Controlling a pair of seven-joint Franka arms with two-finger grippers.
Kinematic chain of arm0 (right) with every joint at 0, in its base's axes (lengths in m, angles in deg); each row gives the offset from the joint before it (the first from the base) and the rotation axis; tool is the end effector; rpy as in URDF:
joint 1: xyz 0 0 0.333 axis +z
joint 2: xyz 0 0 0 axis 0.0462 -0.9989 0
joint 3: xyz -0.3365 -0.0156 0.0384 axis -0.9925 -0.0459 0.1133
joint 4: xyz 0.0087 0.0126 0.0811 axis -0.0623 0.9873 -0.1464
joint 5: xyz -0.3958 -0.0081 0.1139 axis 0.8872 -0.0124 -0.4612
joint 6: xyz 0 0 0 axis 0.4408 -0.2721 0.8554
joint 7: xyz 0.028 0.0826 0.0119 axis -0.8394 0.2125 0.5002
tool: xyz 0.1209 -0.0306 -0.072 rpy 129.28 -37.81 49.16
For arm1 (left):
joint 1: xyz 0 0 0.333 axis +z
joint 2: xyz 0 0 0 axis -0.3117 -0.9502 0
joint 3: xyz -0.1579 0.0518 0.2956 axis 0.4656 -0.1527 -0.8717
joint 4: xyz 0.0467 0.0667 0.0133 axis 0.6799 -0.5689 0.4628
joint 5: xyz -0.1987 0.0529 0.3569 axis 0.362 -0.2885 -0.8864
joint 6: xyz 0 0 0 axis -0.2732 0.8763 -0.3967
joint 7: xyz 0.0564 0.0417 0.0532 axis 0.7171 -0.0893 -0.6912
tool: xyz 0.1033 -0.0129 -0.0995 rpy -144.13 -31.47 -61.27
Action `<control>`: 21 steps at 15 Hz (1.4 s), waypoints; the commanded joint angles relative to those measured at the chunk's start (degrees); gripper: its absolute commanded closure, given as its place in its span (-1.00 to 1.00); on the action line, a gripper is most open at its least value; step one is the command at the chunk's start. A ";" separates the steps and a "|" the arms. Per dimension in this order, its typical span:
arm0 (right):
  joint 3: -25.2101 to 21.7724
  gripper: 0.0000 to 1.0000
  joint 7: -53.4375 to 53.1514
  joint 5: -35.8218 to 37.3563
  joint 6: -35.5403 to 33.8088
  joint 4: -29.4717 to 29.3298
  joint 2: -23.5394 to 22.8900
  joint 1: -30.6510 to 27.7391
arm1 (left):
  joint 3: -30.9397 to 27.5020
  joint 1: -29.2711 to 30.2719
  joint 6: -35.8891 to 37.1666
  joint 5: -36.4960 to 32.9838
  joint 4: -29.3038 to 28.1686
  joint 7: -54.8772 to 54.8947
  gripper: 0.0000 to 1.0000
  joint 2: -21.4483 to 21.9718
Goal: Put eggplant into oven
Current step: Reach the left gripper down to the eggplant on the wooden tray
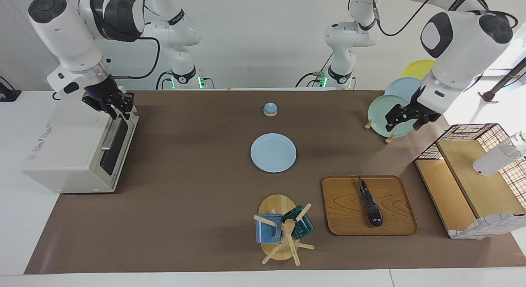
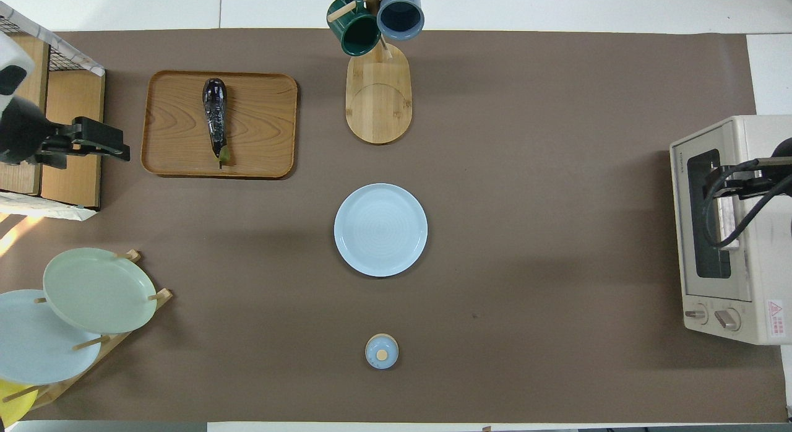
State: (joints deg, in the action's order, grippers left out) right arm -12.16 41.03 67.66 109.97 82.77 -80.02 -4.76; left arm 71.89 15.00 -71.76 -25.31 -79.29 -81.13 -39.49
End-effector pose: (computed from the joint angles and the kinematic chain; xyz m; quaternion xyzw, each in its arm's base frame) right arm 0.5518 -0.0628 0.5362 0.9995 -0.0040 -0.0242 0.0181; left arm 0.6347 -0.0563 0.5230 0.9991 0.0046 -0.0152 0.0392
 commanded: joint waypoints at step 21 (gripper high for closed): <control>0.17 1.00 13.46 0.84 13.58 13.44 -1.10 -6.51 | -0.55 -4.66 -28.36 -4.39 2.20 1.18 -0.72 -24.38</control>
State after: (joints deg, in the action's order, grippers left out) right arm -12.28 53.18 67.95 121.09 93.28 -81.32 -10.85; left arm 71.86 10.70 -98.73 -28.56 -75.04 -80.33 -65.38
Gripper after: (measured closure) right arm 0.991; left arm 0.115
